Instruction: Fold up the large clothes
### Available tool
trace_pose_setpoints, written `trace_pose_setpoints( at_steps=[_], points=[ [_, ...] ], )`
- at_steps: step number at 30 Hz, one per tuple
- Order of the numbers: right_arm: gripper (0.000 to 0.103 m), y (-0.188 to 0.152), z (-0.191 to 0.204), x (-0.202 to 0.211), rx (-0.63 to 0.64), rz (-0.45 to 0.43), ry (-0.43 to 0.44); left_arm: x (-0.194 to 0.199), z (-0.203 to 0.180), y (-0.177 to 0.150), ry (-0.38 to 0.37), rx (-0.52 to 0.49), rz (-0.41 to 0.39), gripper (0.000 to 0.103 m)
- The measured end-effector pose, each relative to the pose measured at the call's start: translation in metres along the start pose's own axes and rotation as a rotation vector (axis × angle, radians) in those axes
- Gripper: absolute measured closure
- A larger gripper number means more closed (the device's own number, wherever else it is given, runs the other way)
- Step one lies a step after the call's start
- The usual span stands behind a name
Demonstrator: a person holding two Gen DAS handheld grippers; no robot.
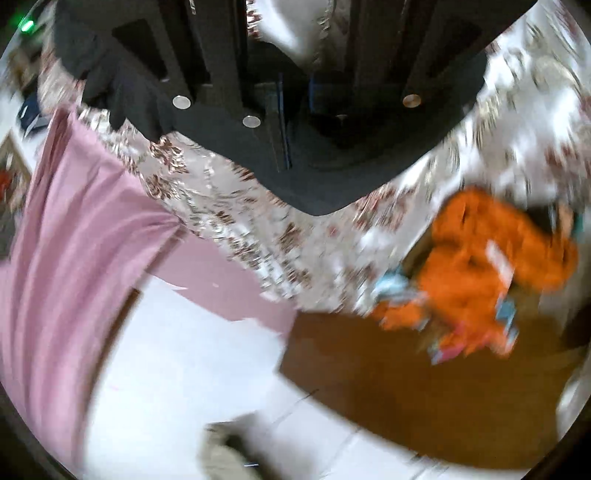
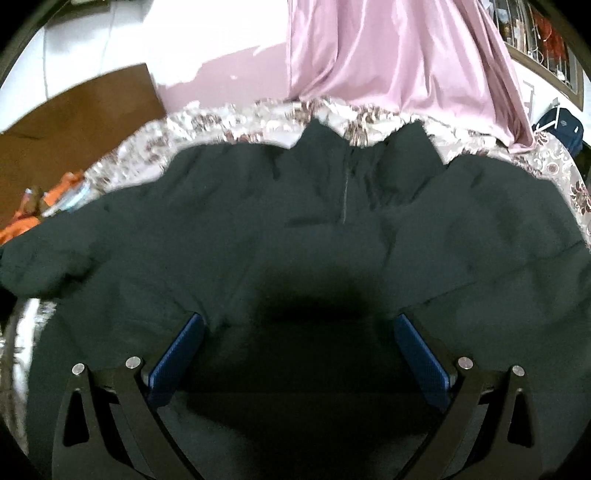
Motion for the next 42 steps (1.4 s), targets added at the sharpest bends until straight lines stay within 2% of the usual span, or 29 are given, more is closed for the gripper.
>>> trace_pose_setpoints(
  at_steps=[2,6,10,14,17,19,23,26,28,29,31,32,33,35,39,42],
  points=[
    [0.002,0.007,-0.017,0.018,0.013,-0.026,-0.011,0.009,-0.029,0.013,-0.027,-0.071,-0.012,0.095],
    [0.002,0.012,-0.056,0.043,-0.013,-0.042,-0.024,0.030,-0.114,0.030,-0.108,-0.244,-0.026,0.095],
    [0.002,0.005,-0.097,0.063,-0.084,-0.053,-0.034,0.053,-0.204,0.015,-0.204,-0.433,-0.026,0.095],
    [0.002,-0.009,-0.138,0.078,-0.151,-0.063,-0.043,0.067,-0.277,-0.036,-0.306,-0.575,0.026,0.095],
    [0.002,-0.021,-0.161,0.084,-0.173,-0.064,-0.047,0.067,-0.312,-0.093,-0.356,-0.678,0.116,0.095],
    [0.002,-0.028,-0.172,0.089,-0.178,-0.062,-0.049,0.065,-0.327,-0.136,-0.391,-0.734,0.203,0.095],
    [0.002,-0.039,-0.193,0.103,-0.166,-0.064,-0.062,0.058,-0.334,-0.224,-0.439,-0.821,0.416,0.091],
    [0.002,-0.048,-0.203,0.110,-0.154,-0.051,-0.074,0.060,-0.326,-0.271,-0.422,-0.920,0.509,0.090],
    [0.002,-0.054,-0.210,0.115,-0.152,-0.046,-0.077,0.066,-0.320,-0.289,-0.420,-0.973,0.532,0.084],
    [0.002,-0.057,-0.211,0.116,-0.150,-0.043,-0.079,0.069,-0.317,-0.296,-0.431,-0.986,0.548,0.077],
    [0.002,-0.059,-0.212,0.116,-0.147,-0.036,-0.084,0.077,-0.313,-0.303,-0.462,-0.992,0.583,0.060],
    [0.002,-0.060,-0.212,0.116,-0.145,-0.032,-0.086,0.082,-0.310,-0.303,-0.479,-0.989,0.592,0.042],
    [0.002,-0.060,-0.211,0.115,-0.143,-0.028,-0.087,0.089,-0.307,-0.303,-0.503,-0.986,0.592,0.029],
    [0.002,-0.061,-0.205,0.114,-0.143,-0.023,-0.085,0.098,-0.300,-0.301,-0.527,-0.990,0.579,0.023],
    [0.002,-0.060,-0.183,0.112,-0.141,-0.015,-0.065,0.120,-0.280,-0.292,-0.562,-0.971,0.592,0.021],
    [0.002,-0.058,-0.154,0.110,-0.115,-0.016,-0.026,0.126,-0.258,-0.272,-0.542,-0.926,0.577,0.019]
  ],
)
Point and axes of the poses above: each gripper's, at about its wrist camera, not at the fingertips, and x roughly against the way its jaws point, z to its left, y to its top, the point moved 10 cm from there along -x, roughly the way its jaws point, and after that the axes turned 4 degrees about -y, right-handed, at the moved point
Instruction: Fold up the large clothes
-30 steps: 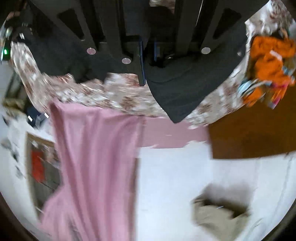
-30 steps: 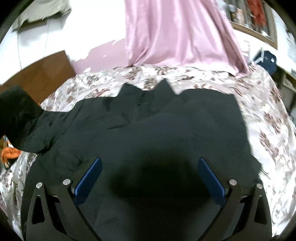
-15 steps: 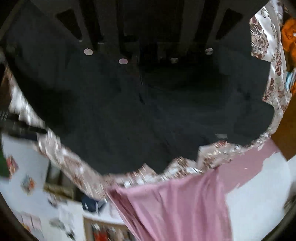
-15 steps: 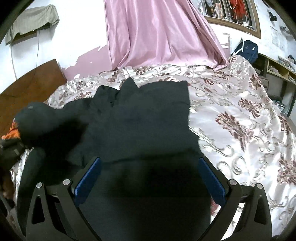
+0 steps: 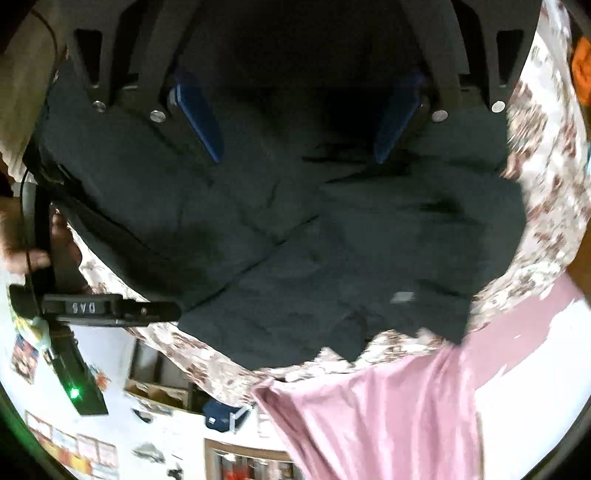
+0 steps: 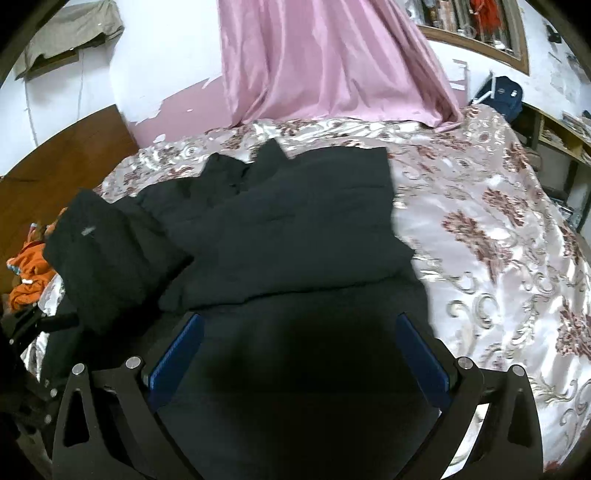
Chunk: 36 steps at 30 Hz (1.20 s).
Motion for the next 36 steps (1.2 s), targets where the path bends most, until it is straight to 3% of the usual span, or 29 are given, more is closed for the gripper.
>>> trace_pose_setpoints(
  at_steps=[7,10,14,19,22,23,25,28,30,36],
  points=[
    [0.002,-0.009,0.103,0.005,0.187,-0.033,0.121,0.042,0.076,-0.033,0.077,0.173,0.002,0.012],
    [0.002,-0.020,0.156,0.010,0.284,-0.044,0.185,0.052,0.118,-0.051,0.178,0.246,0.019,0.012],
    [0.002,-0.026,0.209,0.009,0.362,-0.080,0.192,0.056,0.172,-0.068,0.311,0.372,0.033,0.012],
    [0.002,-0.014,0.239,0.005,0.336,-0.099,0.161,0.044,0.205,-0.070,0.299,0.506,0.022,0.012],
    [0.005,0.003,0.230,0.003,0.275,-0.111,0.132,0.036,0.201,-0.058,0.269,0.511,-0.009,0.012],
    [0.018,0.009,0.225,0.005,0.247,-0.115,0.146,0.034,0.200,-0.054,0.259,0.504,-0.018,0.012],
    [0.061,0.020,0.212,0.013,0.191,-0.117,0.198,0.033,0.196,-0.044,0.245,0.483,-0.040,0.012],
    [0.082,0.045,0.172,0.030,0.140,-0.153,0.182,0.029,0.191,-0.025,0.246,0.444,-0.069,0.012],
    [0.091,0.062,0.146,0.043,0.135,-0.187,0.142,0.027,0.189,-0.010,0.244,0.427,-0.092,0.012],
    [0.092,0.113,0.067,0.070,0.160,-0.306,-0.013,0.021,0.197,0.033,0.213,0.494,-0.189,0.012]
  ],
)
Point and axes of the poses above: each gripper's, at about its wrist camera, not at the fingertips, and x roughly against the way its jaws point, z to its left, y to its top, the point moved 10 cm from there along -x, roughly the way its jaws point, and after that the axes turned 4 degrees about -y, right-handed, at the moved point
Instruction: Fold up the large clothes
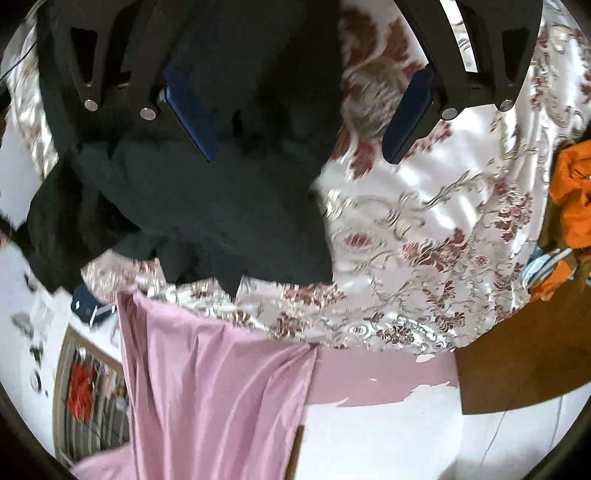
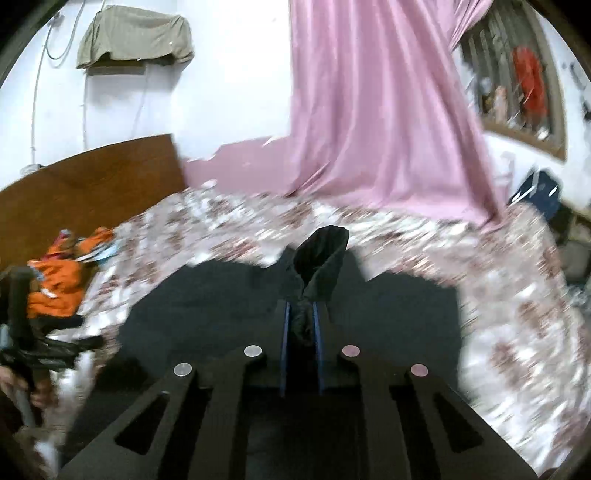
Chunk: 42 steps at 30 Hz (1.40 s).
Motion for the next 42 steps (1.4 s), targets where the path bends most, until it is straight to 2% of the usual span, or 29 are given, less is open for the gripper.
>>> trace_pose_setpoints(
  at_steps=[3,6,9,11,14,16,17,19,22,24,27,31,36,42],
  points=[
    [0.092,-0.003,-0.027,-0.017,0.001,0.034,-0.057,-0.021,-0.004,0.003,0.040,0.003,0.030,0.012],
    [0.092,-0.038,-0.044,-0.048,-0.023,0.161,-0.073,-0.050,-0.002,-0.007,0.134,-0.055,0.110,0.012],
    [0.088,-0.077,-0.069,-0.064,-0.049,0.256,-0.126,-0.072,0.008,-0.025,0.225,-0.106,0.205,0.012],
    [0.082,-0.093,-0.086,-0.068,-0.096,0.303,-0.148,-0.073,0.013,-0.034,0.241,-0.111,0.227,0.012],
    [0.063,-0.095,-0.110,-0.057,-0.175,0.278,-0.156,-0.058,0.009,-0.028,0.178,-0.082,0.164,0.012],
    [0.037,-0.079,-0.121,-0.043,-0.182,0.188,-0.204,-0.048,0.001,-0.018,0.126,-0.067,0.103,0.012],
    [0.034,-0.068,-0.124,-0.039,-0.176,0.147,-0.222,-0.045,-0.006,-0.011,0.095,-0.064,0.073,0.012],
    [0.034,-0.050,-0.113,-0.037,-0.152,0.100,-0.172,-0.048,-0.019,-0.003,0.067,-0.074,0.058,0.012],
    [0.034,-0.052,-0.073,-0.059,-0.062,0.171,-0.045,-0.066,-0.039,0.000,0.072,-0.130,0.093,0.012],
    [0.034,-0.064,-0.053,-0.075,0.009,0.232,-0.017,-0.087,-0.043,-0.008,0.109,-0.168,0.142,0.012],
    [0.035,-0.091,-0.045,-0.103,0.079,0.344,-0.040,-0.108,-0.032,-0.031,0.188,-0.170,0.241,0.011],
    [0.034,-0.125,-0.060,-0.119,-0.031,0.438,-0.020,-0.111,-0.026,-0.045,0.202,-0.171,0.241,0.004],
    [0.034,-0.151,-0.054,-0.117,0.019,0.416,-0.056,-0.110,-0.026,-0.060,0.202,-0.177,0.232,0.001],
    [0.034,-0.152,-0.053,-0.112,0.032,0.393,-0.063,-0.110,-0.026,-0.060,0.204,-0.193,0.215,0.000]
  ],
)
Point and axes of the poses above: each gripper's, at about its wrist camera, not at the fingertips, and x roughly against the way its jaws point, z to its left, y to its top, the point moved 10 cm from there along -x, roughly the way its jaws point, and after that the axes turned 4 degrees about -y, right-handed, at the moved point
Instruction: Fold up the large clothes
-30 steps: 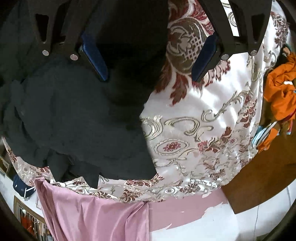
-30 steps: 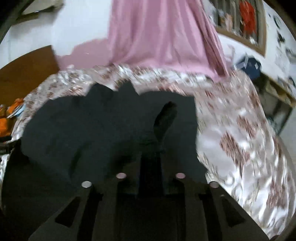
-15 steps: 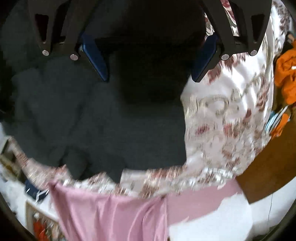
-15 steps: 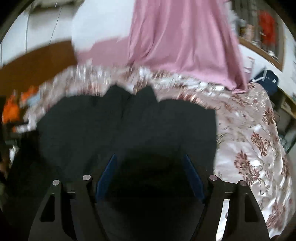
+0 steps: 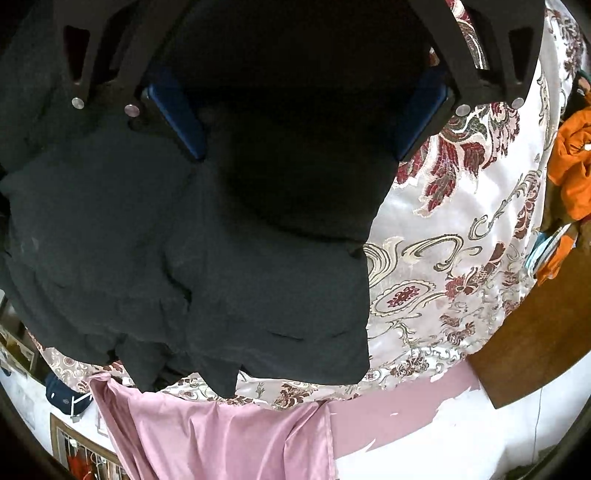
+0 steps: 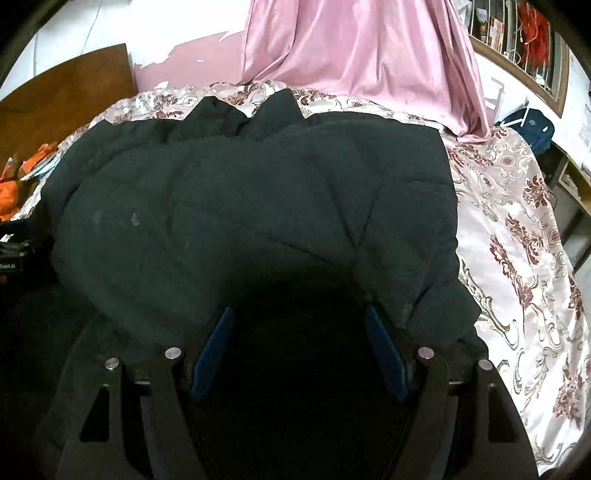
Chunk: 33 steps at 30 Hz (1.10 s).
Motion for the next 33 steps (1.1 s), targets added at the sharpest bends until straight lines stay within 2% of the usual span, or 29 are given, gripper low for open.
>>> trace_pose_setpoints(
  at_steps=[5,13,18,21,25,29,33],
  points=[
    [0.032,0.001,-0.003,0.002,0.000,-0.022,0.011,0.001,0.001,0.002,-0.011,0.008,0.003,0.000],
    [0.012,-0.001,0.005,0.004,0.013,-0.019,0.049,0.005,0.001,0.000,-0.040,0.007,0.015,0.000],
    [0.012,0.008,0.001,0.020,0.021,0.010,0.104,0.018,0.001,0.010,-0.070,-0.050,0.041,0.000],
    [0.012,0.037,-0.006,0.037,0.043,-0.033,0.122,0.027,0.006,0.037,-0.062,-0.080,0.005,0.000],
    [0.012,0.089,-0.010,0.032,0.057,-0.044,0.121,0.028,0.006,0.095,-0.079,-0.062,-0.050,0.000],
    [0.012,0.145,-0.003,-0.003,0.010,-0.020,0.160,0.009,-0.006,0.159,-0.080,-0.077,-0.107,0.000],
    [0.012,0.186,0.007,-0.048,-0.101,0.018,0.220,-0.028,-0.023,0.207,-0.136,-0.037,-0.099,0.000]
  ],
)
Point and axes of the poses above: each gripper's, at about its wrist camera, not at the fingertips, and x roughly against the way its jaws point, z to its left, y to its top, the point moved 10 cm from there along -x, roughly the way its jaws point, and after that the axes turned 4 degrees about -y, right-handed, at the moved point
